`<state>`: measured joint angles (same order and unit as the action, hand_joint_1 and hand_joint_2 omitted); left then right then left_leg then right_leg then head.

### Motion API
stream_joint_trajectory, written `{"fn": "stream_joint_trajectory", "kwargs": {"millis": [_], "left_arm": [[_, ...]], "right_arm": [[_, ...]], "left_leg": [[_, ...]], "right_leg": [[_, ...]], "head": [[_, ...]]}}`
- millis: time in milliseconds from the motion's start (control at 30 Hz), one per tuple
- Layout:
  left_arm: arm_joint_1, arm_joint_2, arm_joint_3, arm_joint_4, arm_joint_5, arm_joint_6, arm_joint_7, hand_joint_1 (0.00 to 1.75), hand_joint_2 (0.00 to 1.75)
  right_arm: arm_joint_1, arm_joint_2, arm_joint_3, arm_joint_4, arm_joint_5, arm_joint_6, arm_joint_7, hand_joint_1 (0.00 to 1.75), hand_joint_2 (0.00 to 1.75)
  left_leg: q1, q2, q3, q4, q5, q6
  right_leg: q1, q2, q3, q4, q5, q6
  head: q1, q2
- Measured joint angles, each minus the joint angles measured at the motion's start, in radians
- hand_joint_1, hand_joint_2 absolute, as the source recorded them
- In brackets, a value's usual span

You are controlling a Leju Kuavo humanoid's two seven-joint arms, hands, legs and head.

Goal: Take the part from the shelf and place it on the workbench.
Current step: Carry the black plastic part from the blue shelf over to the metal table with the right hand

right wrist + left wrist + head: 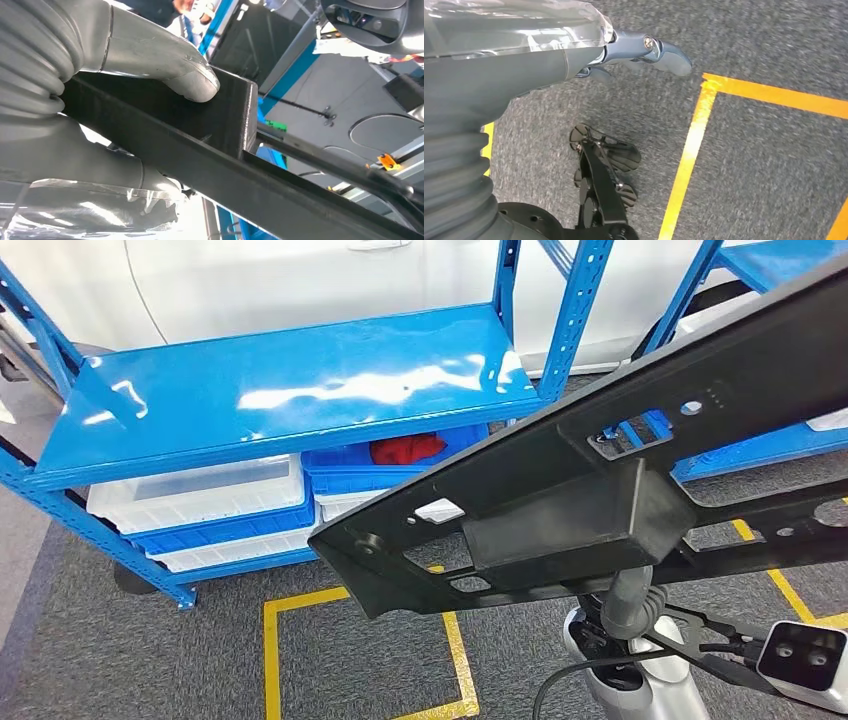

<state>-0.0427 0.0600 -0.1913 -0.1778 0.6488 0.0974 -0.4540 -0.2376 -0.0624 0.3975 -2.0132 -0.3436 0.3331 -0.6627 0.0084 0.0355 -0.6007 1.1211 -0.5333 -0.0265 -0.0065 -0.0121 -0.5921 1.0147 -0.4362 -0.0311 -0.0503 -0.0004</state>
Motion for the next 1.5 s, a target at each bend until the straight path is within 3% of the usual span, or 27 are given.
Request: {"fn": "stream_joint_trajectory", "kwargs": {"millis": [33, 67, 133, 167, 233, 300, 367, 433, 467, 500, 567, 633, 667, 733, 800, 867, 933, 967, 1000, 1033, 1100, 1133, 1200, 1267, 1333, 1433, 1500], "left_arm": [[0.001, 0.000, 0.000, 0.000, 0.000, -0.002, 0.000, 0.00, 1.75], [0.002, 0.001, 0.000, 0.000, 0.000, -0.002, 0.000, 0.00, 1.75], [0.002, 0.003, -0.001, 0.000, 0.000, -0.003, 0.001, 0.00, 1.75], [0.000, 0.004, -0.001, 0.000, 0.000, -0.003, 0.001, 0.00, 1.75], [-0.004, 0.004, -0.001, 0.000, 0.000, -0.004, 0.001, 0.00, 1.75], [-0.007, 0.003, -0.002, 0.000, 0.000, -0.005, 0.000, 0.00, 1.75], [-0.004, 0.003, -0.002, 0.000, 0.000, 0.000, -0.008, 0.00, 1.75], [-0.001, 0.002, -0.006, 0.000, 0.000, 0.020, -0.021, 0.00, 1.75], [0.000, 0.001, -0.009, 0.000, 0.000, 0.033, -0.028, 0.00, 1.75], [0.000, -0.001, -0.013, 0.000, 0.000, 0.044, -0.035, 0.00, 1.75], [-0.001, -0.005, -0.020, 0.000, 0.000, 0.062, -0.047, 0.00, 1.75], [-0.003, -0.009, -0.025, 0.000, 0.000, 0.077, -0.058, 0.00, 1.75], [-0.003, -0.010, -0.025, 0.000, 0.000, 0.084, -0.061, 0.00, 1.75], [-0.006, -0.014, -0.026, 0.000, 0.000, 0.094, -0.064, 0.00, 1.75], [-0.008, -0.015, -0.026, 0.000, 0.000, 0.100, -0.063, 0.00, 1.75], [-0.008, -0.015, -0.026, 0.000, 0.000, 0.109, -0.057, 0.00, 1.75], [-0.006, -0.014, -0.026, 0.000, 0.000, 0.120, -0.050, 0.00, 1.75], [-0.004, -0.014, -0.026, 0.000, 0.000, 0.123, -0.048, 0.00, 1.75], [-0.002, -0.013, -0.026, 0.000, 0.000, 0.123, -0.049, 0.00, 1.75], [-0.001, -0.011, -0.026, 0.000, 0.000, 0.122, -0.052, 0.00, 1.75], [0.002, -0.003, -0.026, 0.000, 0.000, 0.119, -0.060, 0.00, 1.75], [0.002, 0.000, -0.026, 0.000, 0.000, 0.117, -0.063, 0.00, 1.75], [0.002, 0.005, -0.026, 0.000, 0.000, 0.115, -0.066, 0.00, 1.75], [0.000, 0.007, -0.026, 0.000, 0.000, 0.112, -0.067, 0.00, 1.75], [0.000, 0.008, -0.026, 0.000, 0.000, 0.106, -0.072, 0.00, 1.75], [0.005, 0.009, -0.026, 0.000, 0.000, 0.094, -0.082, 0.00, 1.75], [0.008, 0.009, -0.026, 0.000, 0.000, 0.088, -0.087, 0.00, 1.75]], "right_arm": [[0.021, -0.004, -0.016, -0.002, 0.001, 0.007, -0.010, 1.75, 1.75], [0.036, -0.008, -0.027, -0.004, 0.002, 0.012, -0.013, 1.75, 1.75], [0.059, -0.014, -0.044, -0.006, 0.003, 0.017, -0.015, 1.75, 1.75], [0.061, -0.015, -0.046, -0.008, 0.003, 0.018, -0.015, 1.75, 1.75], [0.066, -0.017, -0.049, -0.010, 0.003, 0.018, -0.015, 1.75, 1.75], [0.069, -0.021, -0.054, -0.014, 0.005, 0.023, -0.016, 1.75, 1.75], [0.075, -0.024, -0.062, -0.016, 0.009, 0.038, -0.017, 1.75, 1.75], [0.089, -0.024, -0.076, -0.016, 0.011, 0.061, -0.017, 1.75, 1.75], [0.097, -0.024, -0.085, -0.015, 0.011, 0.072, -0.017, 1.75, 1.75], [0.104, -0.024, -0.094, -0.015, 0.012, 0.082, -0.017, 1.75, 1.75], [0.115, -0.024, -0.112, -0.015, 0.012, 0.095, -0.017, 1.75, 1.75], [0.125, -0.024, -0.125, -0.016, 0.014, 0.109, -0.018, 1.75, 1.75], [0.130, -0.024, -0.130, -0.016, 0.014, 0.116, -0.018, 1.75, 1.75], [0.140, -0.024, -0.138, -0.016, 0.015, 0.128, -0.018, 1.75, 1.75], [0.144, -0.023, -0.142, -0.015, 0.017, 0.135, -0.018, 1.75, 1.75], [0.145, -0.022, -0.145, -0.014, 0.018, 0.144, -0.018, 1.75, 1.75], [0.147, -0.018, -0.151, -0.008, 0.016, 0.157, -0.018, 1.75, 1.75], [0.149, -0.014, -0.156, -0.005, 0.014, 0.166, -0.018, 1.75, 1.75], [0.153, -0.010, -0.164, -0.003, 0.014, 0.178, -0.018, 1.75, 1.75], [0.157, -0.004, -0.174, -0.001, 0.015, 0.192, -0.018, 1.75, 1.75], [0.165, 0.008, -0.192, -0.001, 0.020, 0.214, -0.018, 1.75, 1.75], [0.168, 0.013, -0.198, -0.001, 0.022, 0.220, -0.018, 1.75, 1.75], [0.174, 0.019, -0.206, -0.001, 0.023, 0.224, -0.018, 1.75, 1.75], [0.180, 0.023, -0.214, -0.001, 0.025, 0.225, -0.018, 1.75, 1.75], [0.186, 0.027, -0.220, -0.005, 0.036, 0.229, -0.018, 1.75, 1.75], [0.212, 0.044, -0.222, -0.024, 0.081, 0.233, -0.018, 1.75, 1.75], [0.237, 0.057, -0.219, -0.046, 0.109, 0.210, -0.018, 1.75, 1.75]], "left_leg": [[0.002, -0.019, -0.016, 0.040, -0.010, -0.002], [0.003, -0.042, -0.008, 0.023, 0.004, 0.002], [0.003, -0.079, 0.030, -0.064, 0.056, 0.011], [0.002, -0.093, 0.047, -0.104, 0.067, 0.016], [0.002, -0.078, 0.049, -0.112, 0.073, 0.024], [0.006, -0.058, 0.052, -0.124, 0.083, 0.037], [0.006, -0.038, 0.051, -0.129, 0.087, 0.045], [0.002, -0.019, 0.049, -0.128, 0.087, 0.047], [0.002, -0.010, 0.048, -0.127, 0.086, 0.047], [0.001, 0.000, 0.047, -0.125, 0.085, 0.047], [0.000, 0.017, 0.048, -0.121, 0.081, 0.043], [-0.004, 0.029, 0.048, -0.114, 0.076, 0.035], [-0.007, 0.035, 0.049, -0.113, 0.074, 0.029], [-0.008, 0.046, 0.051, -0.114, 0.073, 0.019], [-0.005, 0.026, 0.045, -0.095, 0.054, 0.007], [-0.002, -0.011, 0.005, 0.000, -0.006, -0.002], [-0.001, -0.024, -0.054, 0.132, -0.066, -0.005], [0.000, -0.025, -0.069, 0.168, -0.072, -0.006], [0.001, -0.026, -0.065, 0.162, -0.056, -0.006], [0.001, -0.028, -0.043, 0.117, -0.025, -0.003], [0.003, -0.062, 0.024, -0.026, 0.040, 0.004], [0.003, -0.080, 0.047, -0.078, 0.057, 0.008], [0.000, -0.097, 0.060, -0.113, 0.060, 0.014], [0.000, -0.077, 0.063, -0.121, 0.068, 0.024], [0.004, -0.055, 0.067, -0.134, 0.077, 0.037], [0.003, -0.025, 0.065, -0.136, 0.080, 0.046], [0.002, -0.006, 0.062, -0.133, 0.078, 0.044]], "right_leg": [[0.000, 0.021, -0.001, 0.002, 0.001, -0.002], [0.000, 0.043, -0.003, 0.005, 0.002, 0.000], [0.000, 0.091, -0.009, 0.012, 0.005, 0.010], [-0.001, 0.102, -0.013, 0.012, 0.008, 0.017], [-0.004, 0.116, -0.018, 0.008, 0.013, 0.032], [-0.001, 0.088, -0.031, 0.034, -0.007, 0.043], [-0.001, 0.040, -0.076, 0.134, -0.067, 0.051], [-0.005, 0.024, -0.130, 0.252, -0.116, 0.058], [-0.006, 0.022, -0.139, 0.275, -0.117, 0.060], [-0.007, 0.019, -0.128, 0.258, -0.100, 0.060], [-0.006, -0.006, -0.059, 0.131, -0.043, 0.057], [0.000, -0.032, -0.005, 0.028, -0.012, 0.043], [0.004, -0.036, 0.001, 0.011, -0.012, 0.035], [0.005, -0.018, -0.002, 0.009, -0.008, 0.021], [-0.001, -0.004, -0.001, 0.002, -0.002, 0.009], [-0.004, 0.010, -0.003, -0.001, 0.003, 0.001], [-0.004, 0.027, -0.006, 0.000, 0.004, -0.003], [-0.004, 0.037, -0.008, 0.001, 0.005, -0.003], [-0.004, 0.047, -0.008, 0.003, 0.005, -0.003], [-0.004, 0.058, -0.008, 0.006, 0.005, -0.002], [-0.003, 0.076, -0.010, 0.010, 0.006, 0.003], [-0.004, 0.085, -0.013, 0.012, 0.007, 0.008], [-0.007, 0.101, -0.020, 0.012, 0.013, 0.021], [-0.009, 0.111, -0.023, 0.011, 0.017, 0.034], [-0.007, 0.081, -0.043, 0.050, -0.012, 0.044], [-0.009, 0.027, -0.126, 0.229, -0.104, 0.053], [-0.011, 0.019, -0.145, 0.277, -0.109, 0.057]], "head": [[0.000, 0.000], [0.000, 0.000], [0.000, 0.000], [0.000, 0.000], [0.000, 0.000], [0.000, 0.000], [0.000, 0.000], [0.000, 0.000], [0.000, 0.000], [0.000, 0.000], [0.000, 0.000], [0.000, 0.000], [0.000, 0.000], [0.000, 0.000], [0.000, 0.000], [0.000, 0.000], [0.000, 0.000], [0.000, 0.000], [0.000, 0.000], [0.000, 0.000], [0.000, 0.000], [0.000, 0.000], [0.000, 0.000], [0.000, 0.000], [0.000, 0.000], [0.000, 0.000], [0.000, 0.000]]}}
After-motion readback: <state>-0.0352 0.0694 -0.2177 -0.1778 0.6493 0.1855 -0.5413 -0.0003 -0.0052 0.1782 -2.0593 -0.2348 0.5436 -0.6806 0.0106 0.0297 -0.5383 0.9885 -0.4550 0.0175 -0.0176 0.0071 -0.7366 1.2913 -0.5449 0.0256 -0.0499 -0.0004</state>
